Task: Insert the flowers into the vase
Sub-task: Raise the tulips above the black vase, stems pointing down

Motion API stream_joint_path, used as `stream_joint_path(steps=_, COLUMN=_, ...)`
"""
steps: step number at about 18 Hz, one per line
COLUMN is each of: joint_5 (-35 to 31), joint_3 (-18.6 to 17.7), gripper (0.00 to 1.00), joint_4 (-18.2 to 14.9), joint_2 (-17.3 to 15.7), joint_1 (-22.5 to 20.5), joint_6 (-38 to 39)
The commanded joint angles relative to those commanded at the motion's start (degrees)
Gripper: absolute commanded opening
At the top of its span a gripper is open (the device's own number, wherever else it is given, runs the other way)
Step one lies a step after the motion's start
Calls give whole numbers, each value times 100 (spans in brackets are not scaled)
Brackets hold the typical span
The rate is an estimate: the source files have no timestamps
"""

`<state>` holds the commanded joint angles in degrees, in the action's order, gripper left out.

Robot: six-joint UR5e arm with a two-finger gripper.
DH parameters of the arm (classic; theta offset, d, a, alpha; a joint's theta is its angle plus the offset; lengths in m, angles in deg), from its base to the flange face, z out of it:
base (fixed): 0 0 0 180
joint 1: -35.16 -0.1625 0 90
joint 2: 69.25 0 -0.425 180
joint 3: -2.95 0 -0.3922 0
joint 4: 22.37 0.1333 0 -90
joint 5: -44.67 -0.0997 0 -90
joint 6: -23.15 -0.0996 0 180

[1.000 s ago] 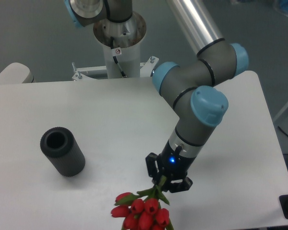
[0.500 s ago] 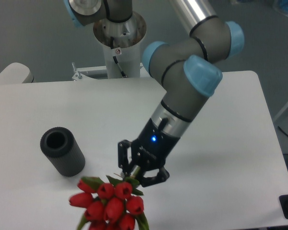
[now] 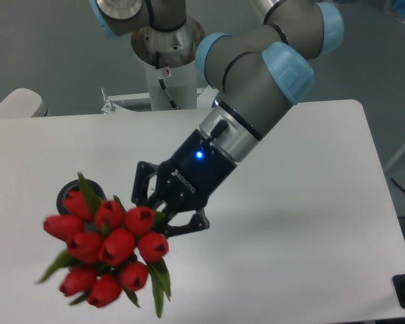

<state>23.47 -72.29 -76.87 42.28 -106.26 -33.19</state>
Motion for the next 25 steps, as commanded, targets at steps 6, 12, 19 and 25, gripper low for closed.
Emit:
stream_joint_path(steps=6, joint_5=818, joint_3=-211, gripper=0, joint_4=0, joint_2=-167, joint_1=9, joint_6=0)
stream_joint_path(steps=12, joint_5=1276, joint_3=-693, gripper=0, joint_4=0, joint_2=-395, joint_1=26, joint_6=0)
stream_joint_path(steps=19, joint_5=1821, joint_3=-1388, gripper=0, joint_4=131, joint_2=-668, joint_1=167, joint_6=-193)
stream_joint_path(steps=25, joint_5=1812, joint_3=-2056, gripper=0, joint_4=483, joint_2=-861, joint_1=325, joint_6=-720)
